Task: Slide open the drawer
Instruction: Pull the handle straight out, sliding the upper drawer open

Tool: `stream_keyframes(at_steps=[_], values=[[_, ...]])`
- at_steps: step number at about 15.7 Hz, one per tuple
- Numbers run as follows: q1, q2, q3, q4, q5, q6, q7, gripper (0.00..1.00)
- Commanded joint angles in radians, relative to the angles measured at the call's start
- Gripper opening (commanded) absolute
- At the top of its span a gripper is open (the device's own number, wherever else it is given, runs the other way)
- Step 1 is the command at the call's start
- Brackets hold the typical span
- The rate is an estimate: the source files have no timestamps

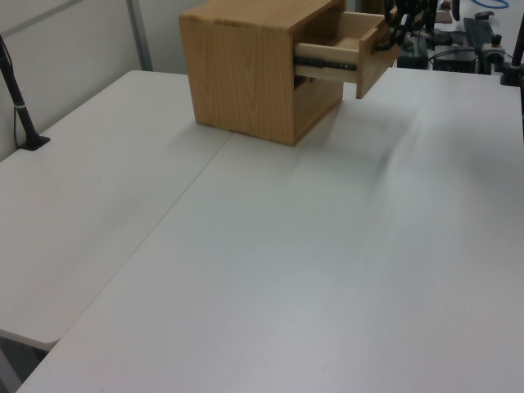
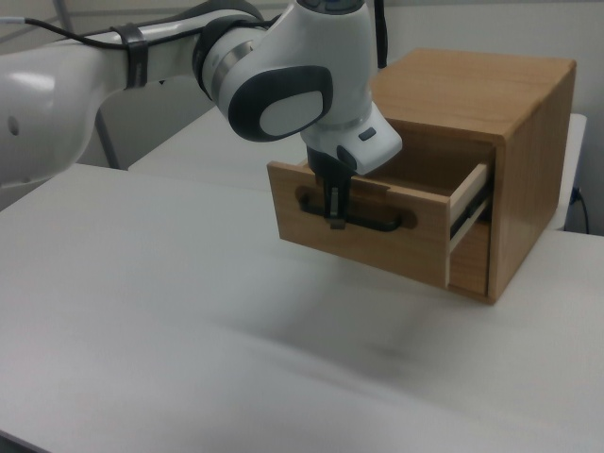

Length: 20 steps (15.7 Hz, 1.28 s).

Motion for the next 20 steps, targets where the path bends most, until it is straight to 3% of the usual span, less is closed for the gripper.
stream_keyframes(at_steps=[1, 7, 8, 9, 11, 13, 16, 20], values=[[-0.007, -0.091, 0.004, -0.04, 0.017, -0.099, -0.213, 0.0], [-0.008, -0.094, -0.01, -0.037, 0.016, -0.18, -0.288, 0.01], [-0.008, -0.094, -0.012, -0.035, 0.016, -0.189, -0.292, 0.07], [-0.008, -0.094, -0.012, -0.034, 0.016, -0.196, -0.292, 0.24], [-0.008, -0.094, -0.013, -0.034, 0.011, -0.214, -0.29, 0.73], [-0.007, -0.094, -0.013, -0.032, 0.003, -0.226, -0.29, 0.98], [-0.005, -0.094, -0.01, -0.013, -0.003, -0.232, -0.311, 1.0], [0.022, -0.094, 0.004, 0.05, -0.039, -0.309, -0.477, 1.0]])
